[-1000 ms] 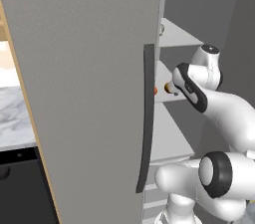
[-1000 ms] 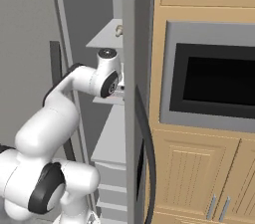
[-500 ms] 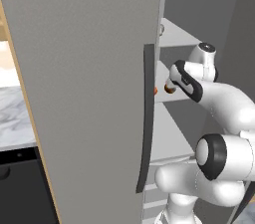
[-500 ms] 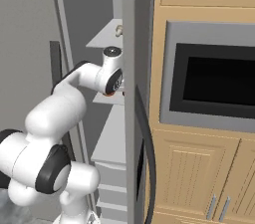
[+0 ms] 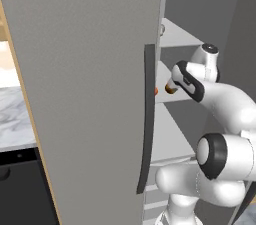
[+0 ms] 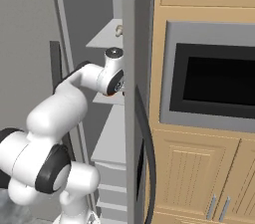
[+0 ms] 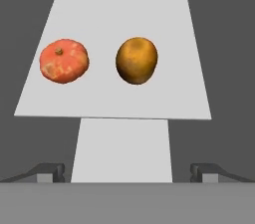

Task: Take the mango, mushroom, and squash from the freezer and place them in the bowl on the counter.

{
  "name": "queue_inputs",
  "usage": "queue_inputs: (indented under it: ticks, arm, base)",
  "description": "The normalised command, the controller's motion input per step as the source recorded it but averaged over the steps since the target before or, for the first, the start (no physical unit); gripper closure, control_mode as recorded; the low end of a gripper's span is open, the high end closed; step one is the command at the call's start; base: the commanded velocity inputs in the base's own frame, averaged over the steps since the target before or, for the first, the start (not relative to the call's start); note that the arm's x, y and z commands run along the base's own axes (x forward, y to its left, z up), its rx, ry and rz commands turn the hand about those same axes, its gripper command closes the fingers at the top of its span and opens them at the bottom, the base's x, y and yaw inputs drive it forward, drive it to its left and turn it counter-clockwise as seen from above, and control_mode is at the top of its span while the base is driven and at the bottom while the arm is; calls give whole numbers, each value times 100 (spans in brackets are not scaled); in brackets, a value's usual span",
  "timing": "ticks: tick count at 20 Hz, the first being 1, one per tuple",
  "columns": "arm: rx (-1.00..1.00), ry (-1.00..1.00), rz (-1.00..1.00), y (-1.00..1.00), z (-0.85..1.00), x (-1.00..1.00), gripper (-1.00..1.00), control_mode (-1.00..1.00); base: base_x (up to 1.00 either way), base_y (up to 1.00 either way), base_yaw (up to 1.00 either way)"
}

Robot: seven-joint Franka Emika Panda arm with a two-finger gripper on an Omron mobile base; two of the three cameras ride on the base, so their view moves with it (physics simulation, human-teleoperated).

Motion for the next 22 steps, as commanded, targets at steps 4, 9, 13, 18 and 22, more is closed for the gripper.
queue_inputs:
  ticks: [4,9,13,18,22]
  arm:
    - [0,-1,-10,0,-3,24,-100,-100]
    - [-1,0,-18,0,0,12,-100,-100]
    - [-2,0,-17,0,0,1,-100,-100]
    - [-1,0,-7,0,0,0,-100,-100]
    - [0,0,0,0,0,0,-100,-100]
  base:
    - [0,0,0]
    - [0,0,0]
    - [0,0,0]
    - [0,0,0]
    - [0,0,0]
